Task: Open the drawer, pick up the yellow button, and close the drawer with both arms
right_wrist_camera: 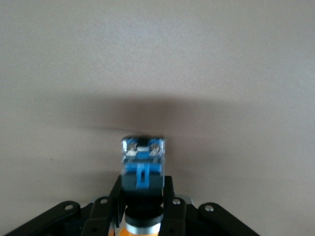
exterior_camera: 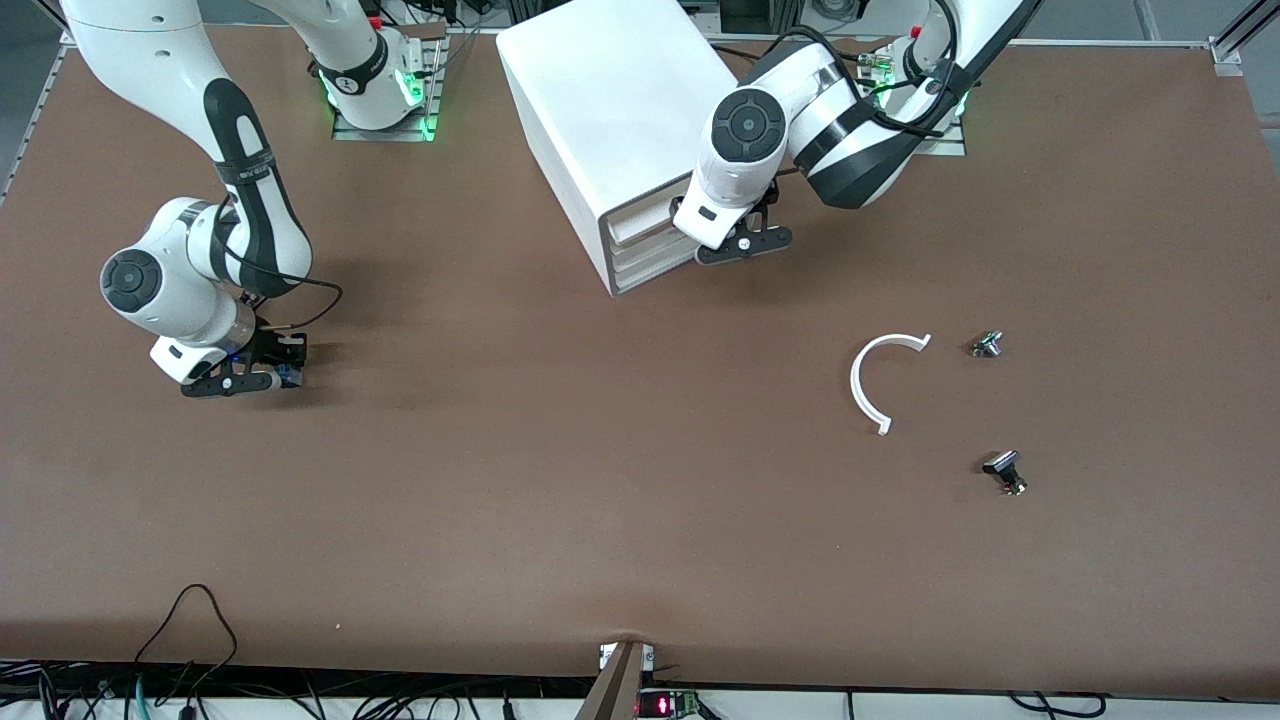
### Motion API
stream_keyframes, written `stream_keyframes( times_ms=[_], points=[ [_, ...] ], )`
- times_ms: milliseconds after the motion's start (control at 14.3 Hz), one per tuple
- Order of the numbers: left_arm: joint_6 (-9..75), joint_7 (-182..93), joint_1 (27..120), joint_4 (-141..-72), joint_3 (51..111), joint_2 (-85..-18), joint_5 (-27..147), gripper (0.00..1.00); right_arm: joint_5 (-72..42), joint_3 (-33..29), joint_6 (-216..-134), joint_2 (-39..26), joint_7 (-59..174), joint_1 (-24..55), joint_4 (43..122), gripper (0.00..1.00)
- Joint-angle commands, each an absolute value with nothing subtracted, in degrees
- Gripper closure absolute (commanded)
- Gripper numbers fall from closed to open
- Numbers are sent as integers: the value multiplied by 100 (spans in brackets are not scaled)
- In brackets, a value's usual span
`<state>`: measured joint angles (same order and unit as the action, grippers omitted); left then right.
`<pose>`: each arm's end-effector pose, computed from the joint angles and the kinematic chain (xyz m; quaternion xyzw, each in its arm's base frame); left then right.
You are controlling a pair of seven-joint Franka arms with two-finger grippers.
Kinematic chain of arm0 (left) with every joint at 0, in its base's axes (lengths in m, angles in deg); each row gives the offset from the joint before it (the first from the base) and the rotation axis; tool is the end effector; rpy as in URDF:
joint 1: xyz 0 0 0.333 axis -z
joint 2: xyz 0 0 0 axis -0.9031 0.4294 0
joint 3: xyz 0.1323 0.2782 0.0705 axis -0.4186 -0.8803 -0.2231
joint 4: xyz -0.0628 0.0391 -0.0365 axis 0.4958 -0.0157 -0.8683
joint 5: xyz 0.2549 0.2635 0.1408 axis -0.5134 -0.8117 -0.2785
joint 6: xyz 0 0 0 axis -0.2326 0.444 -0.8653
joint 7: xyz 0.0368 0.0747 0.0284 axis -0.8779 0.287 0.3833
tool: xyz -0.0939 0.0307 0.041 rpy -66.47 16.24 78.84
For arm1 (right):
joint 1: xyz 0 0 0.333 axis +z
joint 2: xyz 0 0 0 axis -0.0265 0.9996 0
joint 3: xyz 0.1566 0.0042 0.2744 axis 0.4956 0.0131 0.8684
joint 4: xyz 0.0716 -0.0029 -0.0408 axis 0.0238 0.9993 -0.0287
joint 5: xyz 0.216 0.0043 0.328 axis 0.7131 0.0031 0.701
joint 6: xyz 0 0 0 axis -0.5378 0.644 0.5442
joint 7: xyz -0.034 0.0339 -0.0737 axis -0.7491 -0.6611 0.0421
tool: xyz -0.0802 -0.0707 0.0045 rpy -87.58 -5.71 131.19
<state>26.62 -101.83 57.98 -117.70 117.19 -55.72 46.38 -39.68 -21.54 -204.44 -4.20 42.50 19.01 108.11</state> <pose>0.4140 -0.4056 0.3550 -0.9803 -0.1205 0.1547 0.0234 0.5599 -0.0472 0.2034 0.9972 0.0664 -0.0186 0.0276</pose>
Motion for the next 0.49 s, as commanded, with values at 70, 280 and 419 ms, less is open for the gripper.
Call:
stream_keyframes(
  times_ms=[70,280,419],
  points=[
    [2685,-10182,5841,-11895,11843,-5637,4724,2,-3798,-2059,-20448,-651,4110,1914,10717,25],
    [2694,-10234,5859,-11895,11878,-5628,4724,2,-3798,-2024,-20003,-1256,4084,1957,10717,0],
    [2694,-10243,5990,-11913,11878,-5628,4724,2,-3851,-2006,-19606,-1705,4022,2027,10604,0]
  ],
)
